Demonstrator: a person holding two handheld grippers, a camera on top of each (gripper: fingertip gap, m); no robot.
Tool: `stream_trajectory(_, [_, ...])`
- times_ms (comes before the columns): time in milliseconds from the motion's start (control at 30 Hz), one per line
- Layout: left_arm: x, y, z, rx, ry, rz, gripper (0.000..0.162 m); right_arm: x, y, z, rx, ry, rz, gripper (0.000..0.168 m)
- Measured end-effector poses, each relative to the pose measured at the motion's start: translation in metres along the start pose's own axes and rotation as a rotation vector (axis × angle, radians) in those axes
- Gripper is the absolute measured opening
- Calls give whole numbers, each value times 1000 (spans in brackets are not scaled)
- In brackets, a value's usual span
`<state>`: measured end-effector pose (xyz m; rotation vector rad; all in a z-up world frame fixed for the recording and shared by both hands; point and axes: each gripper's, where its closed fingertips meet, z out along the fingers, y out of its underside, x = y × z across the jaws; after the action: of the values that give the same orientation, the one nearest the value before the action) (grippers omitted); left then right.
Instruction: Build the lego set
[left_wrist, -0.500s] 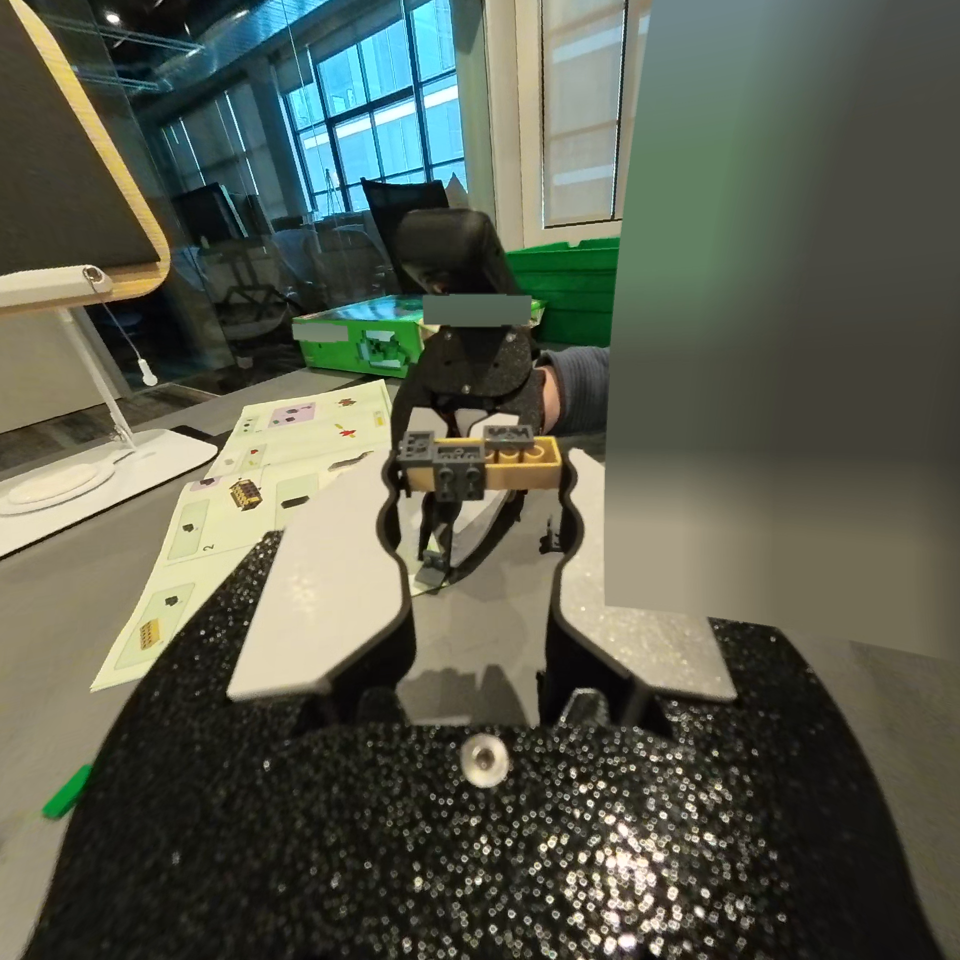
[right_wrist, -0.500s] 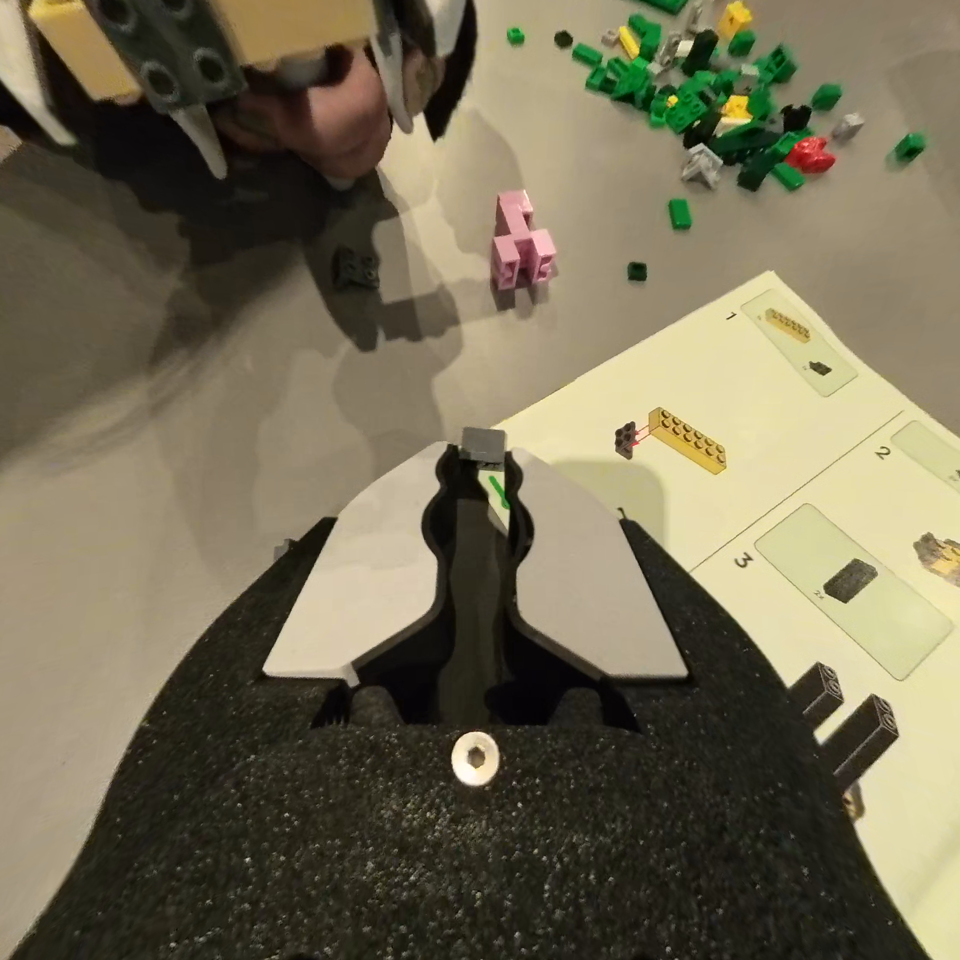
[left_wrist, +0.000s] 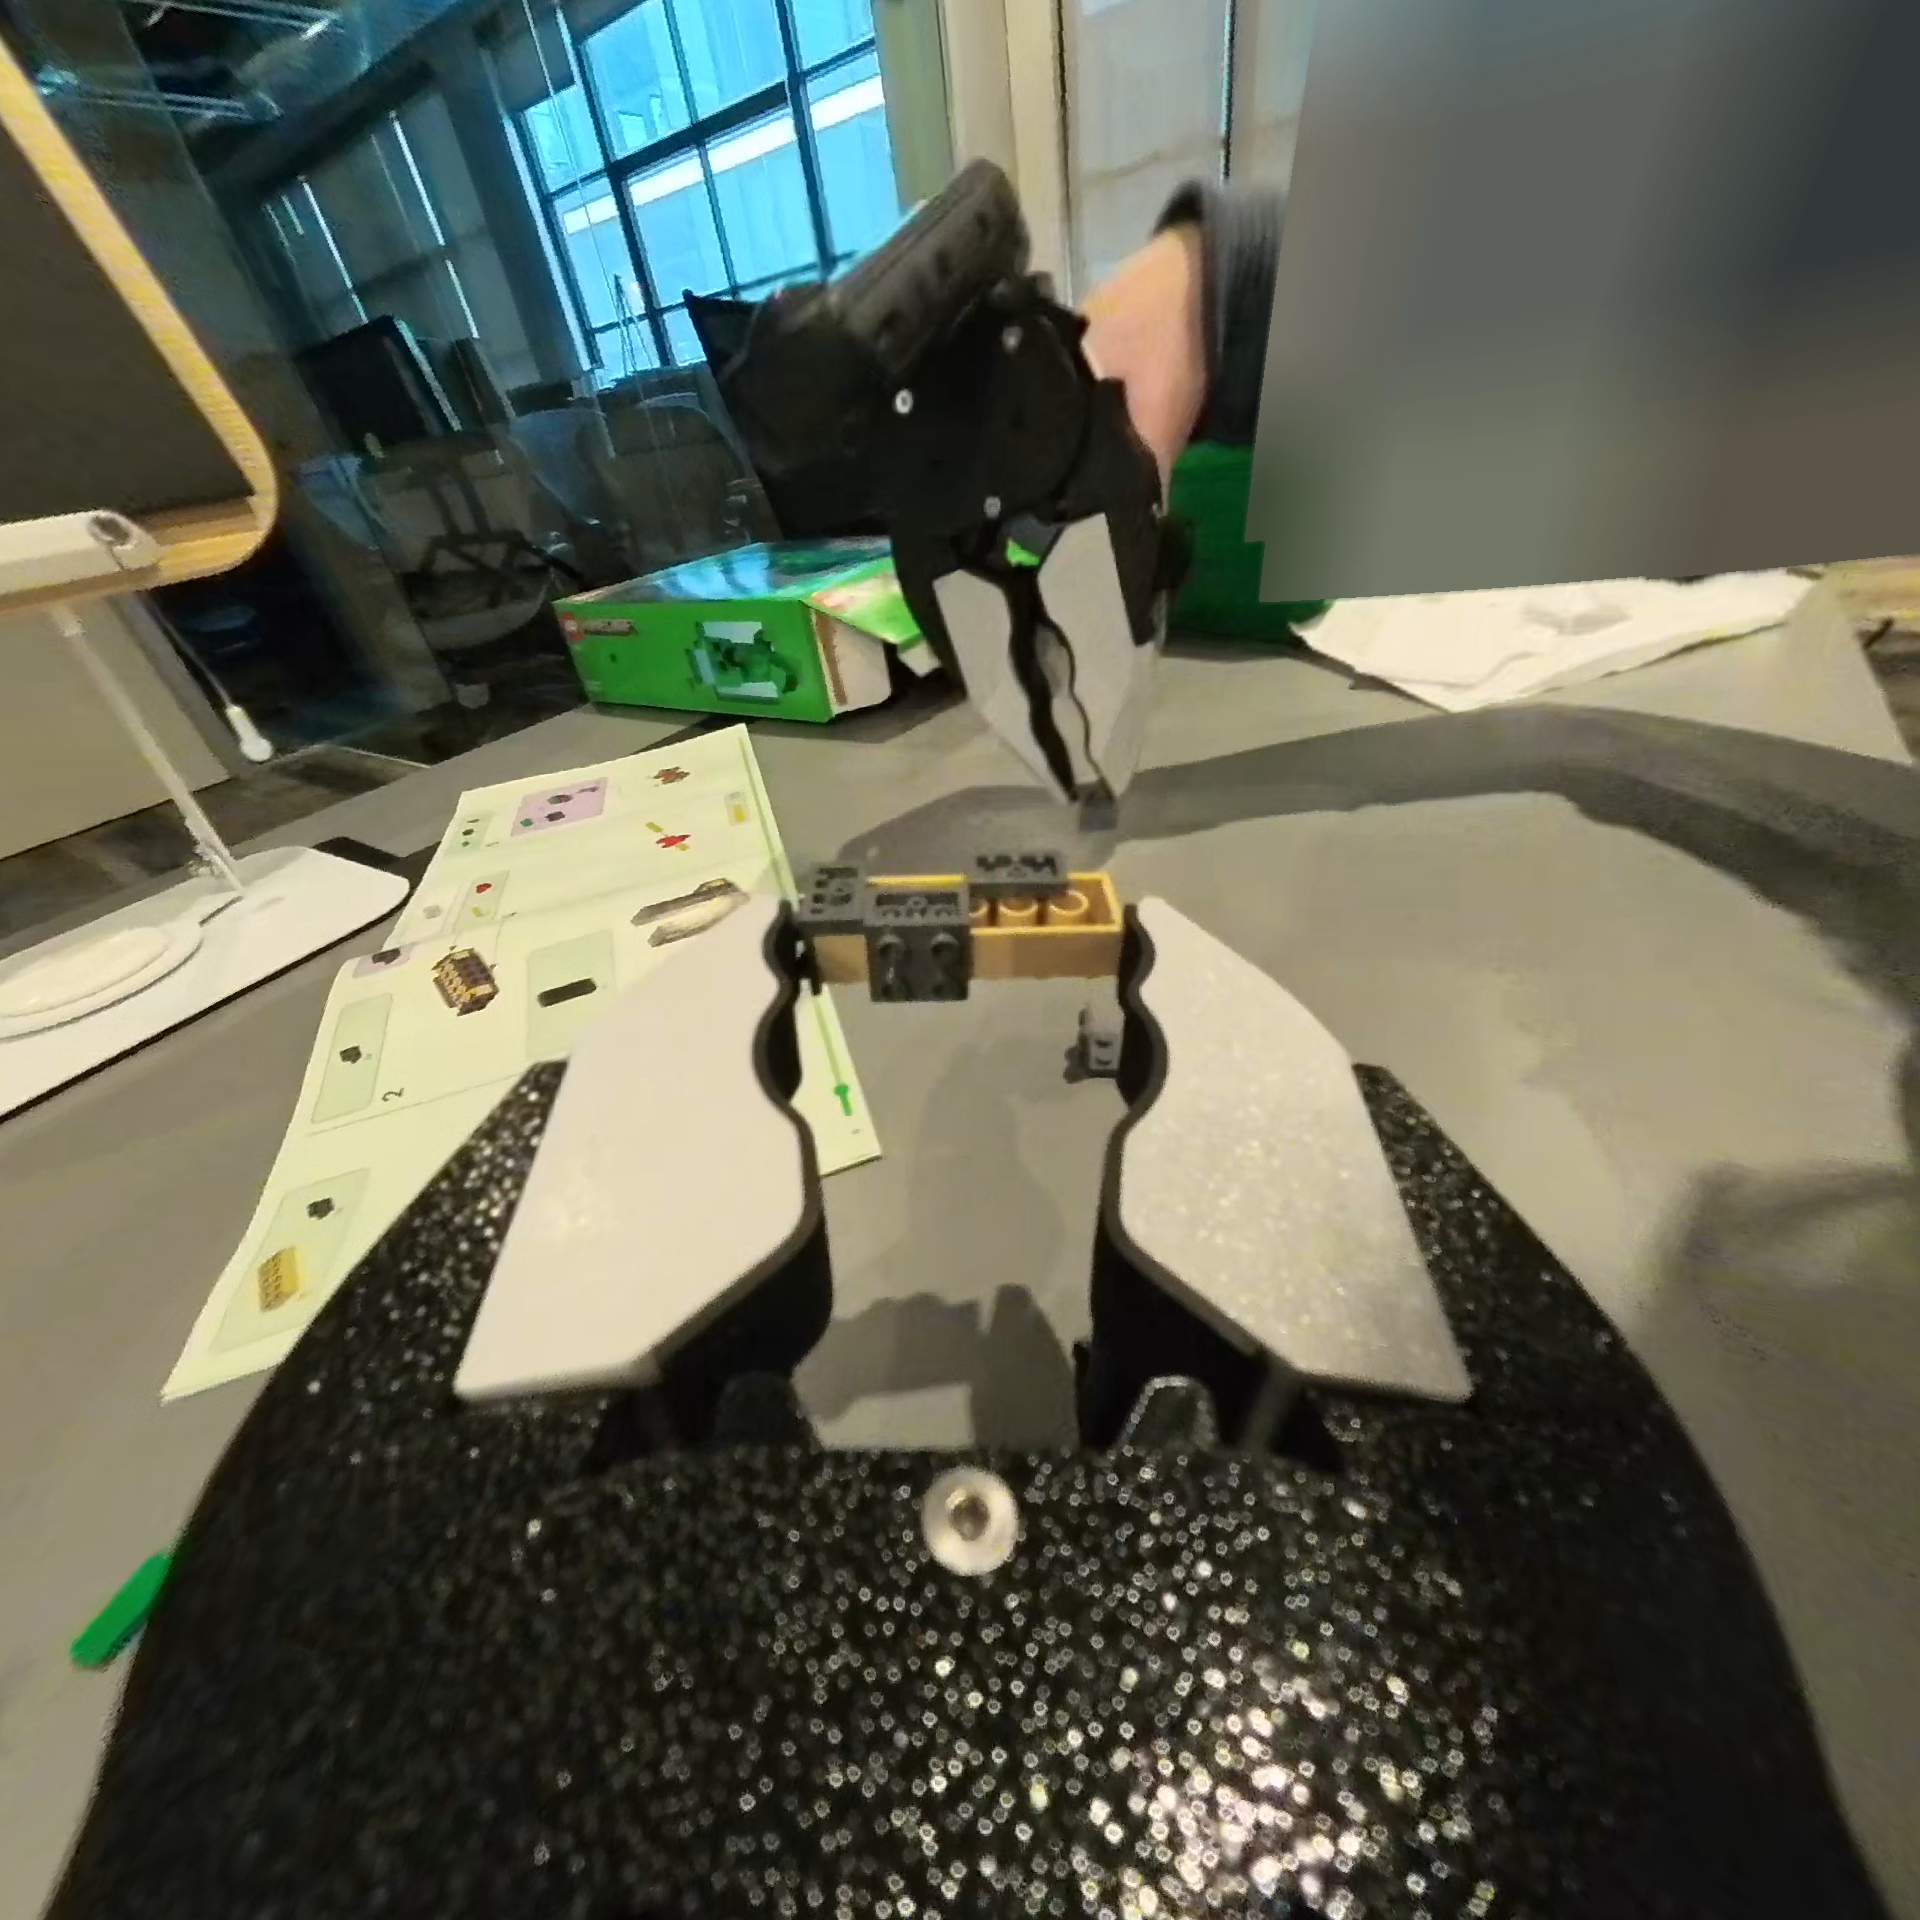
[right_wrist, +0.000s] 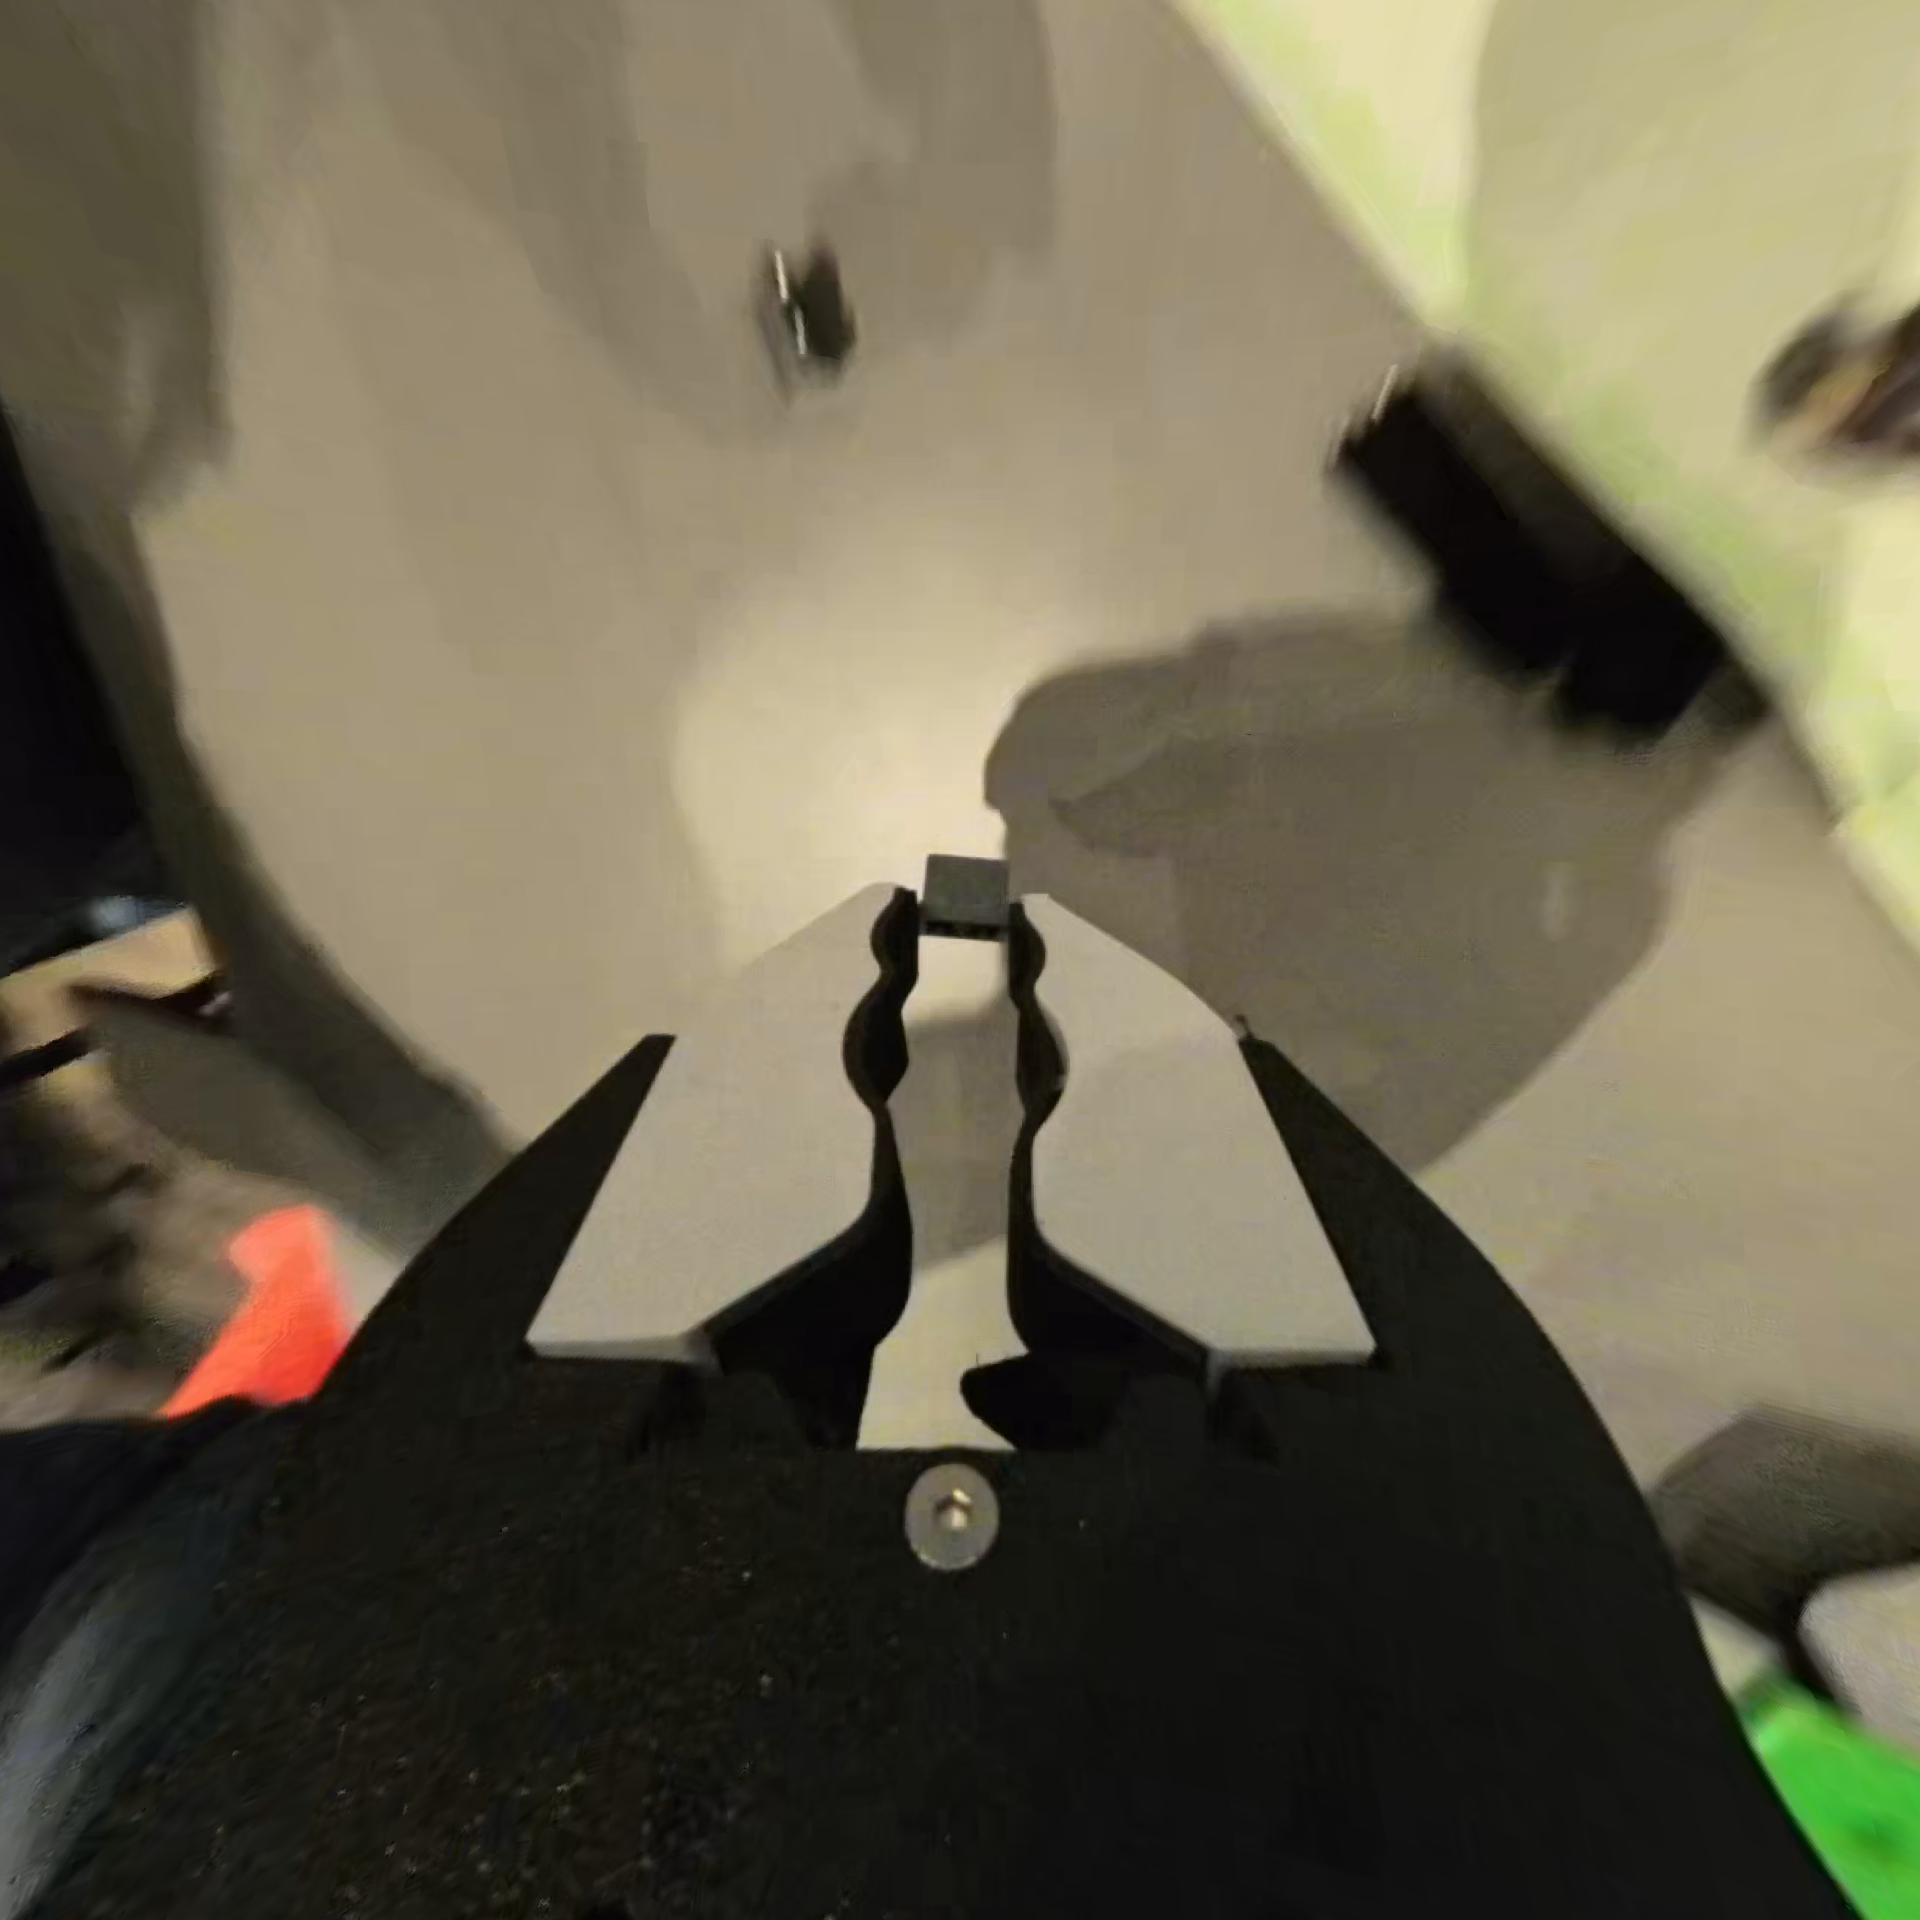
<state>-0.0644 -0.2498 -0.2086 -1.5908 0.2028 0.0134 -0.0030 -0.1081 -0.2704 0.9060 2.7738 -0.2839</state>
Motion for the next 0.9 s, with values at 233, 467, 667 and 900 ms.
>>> stream_trajectory(233, [9,2,3,-20,28,38,59,-20,76,12,-636,-122,222,16])
stream_trajectory(467, [11,3,3,-23,39,45,59,-17,66,16,-612,-113,260,27])
stream_trajectory(667, [15,3,4,-26,54,44,59,-16,67,-3,-265,45,132,32])
stream_trajectory(900, [20,5,8,-42,73,63,59,-20,90,15,197,260,34,14])
